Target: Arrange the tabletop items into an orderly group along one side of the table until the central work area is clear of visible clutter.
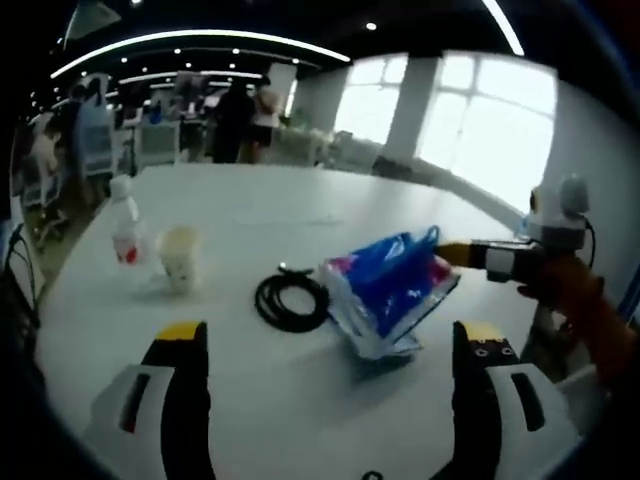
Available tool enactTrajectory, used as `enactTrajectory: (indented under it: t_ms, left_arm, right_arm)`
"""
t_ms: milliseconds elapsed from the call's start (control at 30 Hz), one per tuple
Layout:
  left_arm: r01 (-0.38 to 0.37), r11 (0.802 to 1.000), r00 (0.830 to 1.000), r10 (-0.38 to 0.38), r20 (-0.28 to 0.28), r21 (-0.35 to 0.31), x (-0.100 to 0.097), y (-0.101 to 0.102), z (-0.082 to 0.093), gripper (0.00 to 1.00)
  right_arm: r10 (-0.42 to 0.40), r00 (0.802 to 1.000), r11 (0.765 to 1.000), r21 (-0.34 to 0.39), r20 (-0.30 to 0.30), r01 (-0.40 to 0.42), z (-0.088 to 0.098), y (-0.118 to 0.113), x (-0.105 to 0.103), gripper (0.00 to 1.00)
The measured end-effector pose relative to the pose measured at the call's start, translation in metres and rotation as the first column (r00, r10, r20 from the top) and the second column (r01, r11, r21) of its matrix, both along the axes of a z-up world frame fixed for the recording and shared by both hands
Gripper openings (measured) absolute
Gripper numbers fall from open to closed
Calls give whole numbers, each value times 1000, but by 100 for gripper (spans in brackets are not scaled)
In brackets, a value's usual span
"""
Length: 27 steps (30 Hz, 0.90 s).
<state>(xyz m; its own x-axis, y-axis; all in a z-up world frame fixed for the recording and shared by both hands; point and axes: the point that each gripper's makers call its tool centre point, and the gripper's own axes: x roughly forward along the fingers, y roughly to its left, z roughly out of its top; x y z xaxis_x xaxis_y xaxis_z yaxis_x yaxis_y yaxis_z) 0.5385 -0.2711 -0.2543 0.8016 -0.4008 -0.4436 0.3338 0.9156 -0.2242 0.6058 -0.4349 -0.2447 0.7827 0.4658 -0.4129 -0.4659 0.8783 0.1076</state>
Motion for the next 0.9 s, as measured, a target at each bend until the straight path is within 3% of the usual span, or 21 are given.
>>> enactTrajectory:
  t_ms: [167, 333, 533, 900]
  left_arm:
    - [-2, 999, 999, 5, 51, -51, 5, -1, 12, 99]
    - [-4, 999, 995, 8, 98, -35, 7, 2, 19, 100]
    - [4, 1000, 998, -4, 70, 5, 7, 3, 10, 100]
    - [34, 999, 999, -34, 24, -14, 3, -2, 1, 100]
  right_arm:
    - [16, 1000, 1000, -24, 17, -16, 9, -3, 1, 1]
    - [21, 999, 999, -39, 42, -20, 22, -12, 10, 1]
    - [9, 998, 999, -49, 57, -6, 28, -29, 25, 1]
    - [-28, 996, 999, -40, 85, 31, 31, -60, 59, 1]
